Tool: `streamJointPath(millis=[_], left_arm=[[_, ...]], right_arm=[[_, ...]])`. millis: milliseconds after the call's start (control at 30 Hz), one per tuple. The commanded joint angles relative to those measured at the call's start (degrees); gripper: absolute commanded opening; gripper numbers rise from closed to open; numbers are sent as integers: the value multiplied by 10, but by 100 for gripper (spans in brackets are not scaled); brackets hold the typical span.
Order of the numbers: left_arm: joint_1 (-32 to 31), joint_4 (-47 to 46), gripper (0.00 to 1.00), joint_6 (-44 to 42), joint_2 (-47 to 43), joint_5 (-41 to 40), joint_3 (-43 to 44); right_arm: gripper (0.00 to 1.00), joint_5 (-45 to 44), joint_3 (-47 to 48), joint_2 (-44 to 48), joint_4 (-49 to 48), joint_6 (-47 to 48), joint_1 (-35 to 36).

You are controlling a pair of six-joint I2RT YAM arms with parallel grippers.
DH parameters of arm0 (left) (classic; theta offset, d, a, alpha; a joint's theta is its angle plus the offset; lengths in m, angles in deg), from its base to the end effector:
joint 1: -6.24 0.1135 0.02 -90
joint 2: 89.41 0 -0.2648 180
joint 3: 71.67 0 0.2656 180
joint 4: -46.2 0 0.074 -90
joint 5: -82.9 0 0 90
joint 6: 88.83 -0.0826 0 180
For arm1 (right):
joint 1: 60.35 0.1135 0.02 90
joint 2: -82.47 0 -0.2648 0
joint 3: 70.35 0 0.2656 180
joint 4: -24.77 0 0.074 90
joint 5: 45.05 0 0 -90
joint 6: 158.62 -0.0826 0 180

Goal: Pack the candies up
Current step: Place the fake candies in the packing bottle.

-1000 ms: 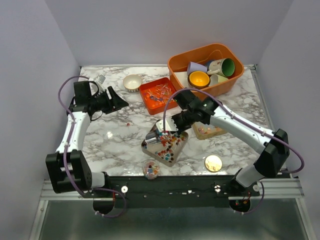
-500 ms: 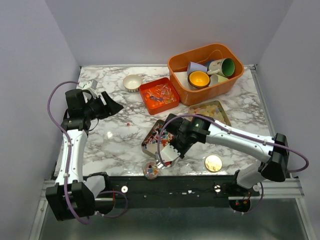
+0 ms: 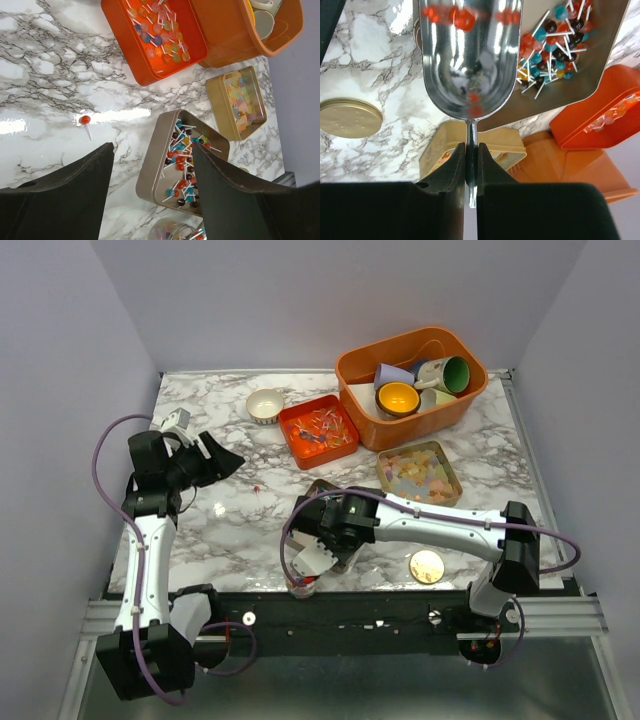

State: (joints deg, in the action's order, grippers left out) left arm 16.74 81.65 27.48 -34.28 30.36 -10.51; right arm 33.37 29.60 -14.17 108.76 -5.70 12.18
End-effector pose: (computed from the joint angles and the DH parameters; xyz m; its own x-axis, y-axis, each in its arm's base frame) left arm 0.2592 -0.0031 0.2901 -0.5997 -0.4690 -0.6484 0.1232 0.7465 -0.6539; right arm 0.1181 0.3202 0.2390 0.6885 -0.7180 0.1026 -0.6847 -0.6901 -0.2344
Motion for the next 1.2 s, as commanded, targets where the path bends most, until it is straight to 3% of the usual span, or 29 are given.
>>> streamJointPath(millis=[0,367,467,500,633,867,1167], left_arm=[[7,-15,73,10,-23,-8,-12],[7,-45,74,38,-35,19,-54],[7,-60,65,52,-36,53,-75],[7,-67,60,59,-37,65,-80],[-9,-140,0,110,-40,133,-124],[-77,-247,0,182,-38,201,-166],[-124,-249,0,178,26,208,-146]], right_arm=[[1,-83,23,-17,38,-32,21],[1,-108,40,4,55,-41,27],[1,-73,62,8,53,-73,15],[1,-63,68,7,54,-85,8],[1,-2,86,-1,31,-138,-48],[1,21,153,-47,7,-155,-102],[1,56,343,-140,18,-165,-103]])
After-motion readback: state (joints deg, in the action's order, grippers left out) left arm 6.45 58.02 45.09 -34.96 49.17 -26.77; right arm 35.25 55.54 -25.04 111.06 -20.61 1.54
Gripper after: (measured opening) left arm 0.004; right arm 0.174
